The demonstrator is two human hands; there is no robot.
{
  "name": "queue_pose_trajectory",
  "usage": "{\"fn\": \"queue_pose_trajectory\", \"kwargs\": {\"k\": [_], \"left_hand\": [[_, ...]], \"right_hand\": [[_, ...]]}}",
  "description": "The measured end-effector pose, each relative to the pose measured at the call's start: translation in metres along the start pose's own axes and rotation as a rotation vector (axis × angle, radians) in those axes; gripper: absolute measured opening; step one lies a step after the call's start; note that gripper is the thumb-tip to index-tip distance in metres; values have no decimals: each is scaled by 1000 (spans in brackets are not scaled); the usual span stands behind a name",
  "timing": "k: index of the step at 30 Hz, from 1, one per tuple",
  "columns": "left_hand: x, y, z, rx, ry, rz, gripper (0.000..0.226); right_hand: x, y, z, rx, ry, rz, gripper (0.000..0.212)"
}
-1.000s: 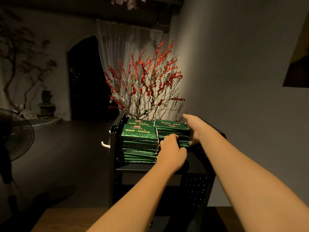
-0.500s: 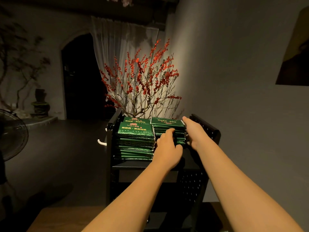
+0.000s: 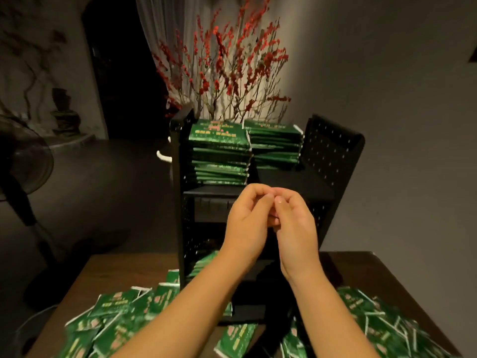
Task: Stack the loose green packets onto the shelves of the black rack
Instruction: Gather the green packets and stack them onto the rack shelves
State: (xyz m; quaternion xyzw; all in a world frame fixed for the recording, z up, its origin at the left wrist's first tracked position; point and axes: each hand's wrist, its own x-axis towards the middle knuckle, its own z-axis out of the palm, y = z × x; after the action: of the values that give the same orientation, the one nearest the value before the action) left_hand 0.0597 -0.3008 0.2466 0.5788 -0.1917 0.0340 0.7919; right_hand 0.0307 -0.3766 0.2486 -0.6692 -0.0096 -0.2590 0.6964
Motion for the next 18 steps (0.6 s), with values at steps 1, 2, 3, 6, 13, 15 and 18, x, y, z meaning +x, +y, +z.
{"fn": "queue_pose_trajectory", "kwargs": {"k": [1, 2, 3, 6, 13, 15, 18], "left_hand": [[-11, -8, -10, 15, -5, -22, 14], [-20, -15, -20, 46, -11, -35, 14], [-28, -23, -30, 90, -22, -44, 13], [-55, -50, -57, 183, -51, -129, 13], [-108, -131, -106, 376, -34, -348, 14], [-122, -154, -118, 457, -55, -392, 16], [-143, -181, -135, 650, -166, -522, 13]], "right_hand": [[-11, 11, -1, 0, -25, 17, 21], [-21, 19, -2, -1, -49, 35, 21], [-28, 28, -3, -21, -79, 59, 20], [-51, 64, -4, -117, -178, 152, 17], [-98, 152, -2, -299, -298, 380, 18], [-111, 174, -4, -364, -328, 445, 19], [-128, 207, -15, -559, -457, 553, 16]]}}
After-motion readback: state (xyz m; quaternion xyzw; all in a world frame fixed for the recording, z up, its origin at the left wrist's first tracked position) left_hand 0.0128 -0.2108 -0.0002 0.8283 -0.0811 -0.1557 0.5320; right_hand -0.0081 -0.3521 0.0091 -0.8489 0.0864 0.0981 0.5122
